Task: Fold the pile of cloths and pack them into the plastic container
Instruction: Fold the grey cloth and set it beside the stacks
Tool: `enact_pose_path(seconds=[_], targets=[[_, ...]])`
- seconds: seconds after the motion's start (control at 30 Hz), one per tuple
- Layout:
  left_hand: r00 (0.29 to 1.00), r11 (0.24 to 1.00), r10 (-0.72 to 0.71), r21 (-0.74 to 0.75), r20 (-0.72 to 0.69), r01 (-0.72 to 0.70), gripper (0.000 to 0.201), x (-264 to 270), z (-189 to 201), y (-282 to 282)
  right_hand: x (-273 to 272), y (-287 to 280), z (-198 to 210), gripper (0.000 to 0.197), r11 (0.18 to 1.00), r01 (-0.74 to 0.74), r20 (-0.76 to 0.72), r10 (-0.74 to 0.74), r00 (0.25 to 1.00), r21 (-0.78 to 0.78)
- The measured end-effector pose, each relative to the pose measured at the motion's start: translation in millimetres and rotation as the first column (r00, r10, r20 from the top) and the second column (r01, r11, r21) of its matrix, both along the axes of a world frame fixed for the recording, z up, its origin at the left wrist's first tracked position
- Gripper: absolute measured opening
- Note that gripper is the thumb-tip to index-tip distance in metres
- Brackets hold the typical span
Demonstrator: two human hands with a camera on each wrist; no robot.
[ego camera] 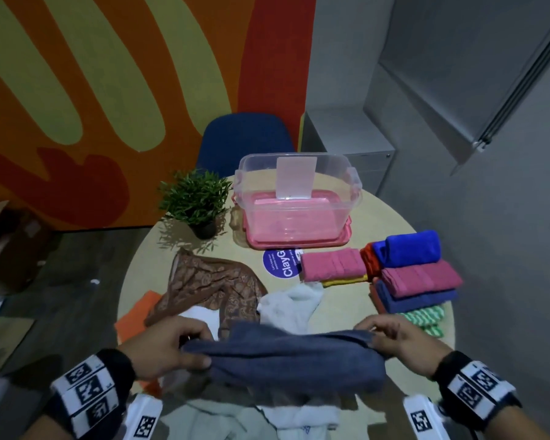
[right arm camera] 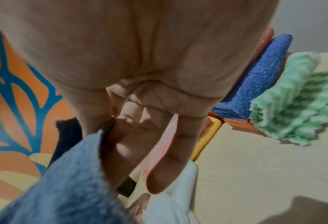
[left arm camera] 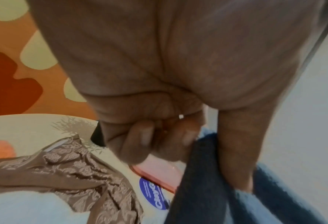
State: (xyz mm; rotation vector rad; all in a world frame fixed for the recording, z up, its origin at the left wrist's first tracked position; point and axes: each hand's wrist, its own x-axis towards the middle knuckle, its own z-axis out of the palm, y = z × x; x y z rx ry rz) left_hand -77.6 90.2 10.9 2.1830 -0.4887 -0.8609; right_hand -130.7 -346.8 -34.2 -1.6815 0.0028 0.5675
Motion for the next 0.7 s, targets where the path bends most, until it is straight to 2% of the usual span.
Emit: enact_pose_path(seconds=[0.07, 0.13, 0.17, 0.23, 0.27, 0.4, 0.5, 0.53, 0.57, 0.6, 0.63, 0.67, 0.7], targets=[[0.988, 0.984, 0.143, -0.110, 0.052, -0.137, 0.015, 5, 12, 0, 9, 1, 10, 0.030, 0.997, 0.075, 0.085, -0.077, 0.993, 0.020], [0.948, 0.935, 0.293, -0.245, 0.124, -0.257, 0.018, 13, 29, -6, 22, 4, 26, 0.041, 0.991, 0.115, 0.180, -0.125, 0.976, 0.068], [0.921, 0.902, 0.354, -0.318, 0.159, -0.292, 0.019, 18, 39, -9, 30, 6, 35, 0.039, 0.982, 0.143, 0.202, -0.165, 0.965, 0.119], [0.875, 0.820, 0.439, -0.488, 0.202, -0.299, 0.016, 29, 56, -17, 45, 15, 60, 0.013, 0.945, 0.212, 0.229, -0.270, 0.935, 0.248], [0.855, 0.782, 0.468, -0.555, 0.223, -0.283, 0.018, 36, 64, -20, 50, 19, 74, 0.010, 0.923, 0.238, 0.251, -0.318, 0.914, 0.304], [0.820, 0.693, 0.519, -0.680, 0.240, -0.240, 0.013, 47, 93, -31, 65, 20, 103, 0.018, 0.852, 0.240, 0.306, -0.409, 0.859, 0.465], [0.846, 0.676, 0.510, -0.681, 0.157, -0.281, 0.021, 38, 90, -33, 65, 17, 92, 0.017, 0.834, 0.260, 0.277, -0.429, 0.860, 0.486], [0.854, 0.675, 0.510, -0.665, 0.106, -0.321, 0.026, 33, 80, -33, 60, 16, 83, 0.013, 0.844, 0.283, 0.245, -0.425, 0.871, 0.455], [0.860, 0.669, 0.510, -0.643, 0.032, -0.372, 0.031, 25, 69, -33, 54, 15, 70, 0.018, 0.863, 0.303, 0.215, -0.411, 0.886, 0.404], [0.865, 0.683, 0.502, -0.605, -0.020, -0.410, 0.038, 18, 54, -30, 44, 15, 55, 0.023, 0.885, 0.304, 0.168, -0.380, 0.910, 0.353], [0.875, 0.712, 0.480, -0.556, -0.059, -0.428, 0.045, 9, 39, -28, 32, 14, 38, 0.018, 0.912, 0.279, 0.118, -0.326, 0.938, 0.302], [0.884, 0.750, 0.458, -0.495, -0.089, -0.438, 0.045, 0, 21, -24, 19, 14, 24, 0.023, 0.935, 0.254, 0.060, -0.276, 0.959, 0.249], [0.884, 0.772, 0.447, -0.441, -0.136, -0.458, 0.038, -9, 2, -21, 6, 14, 7, 0.041, 0.957, 0.215, 0.009, -0.221, 0.975, 0.195]])
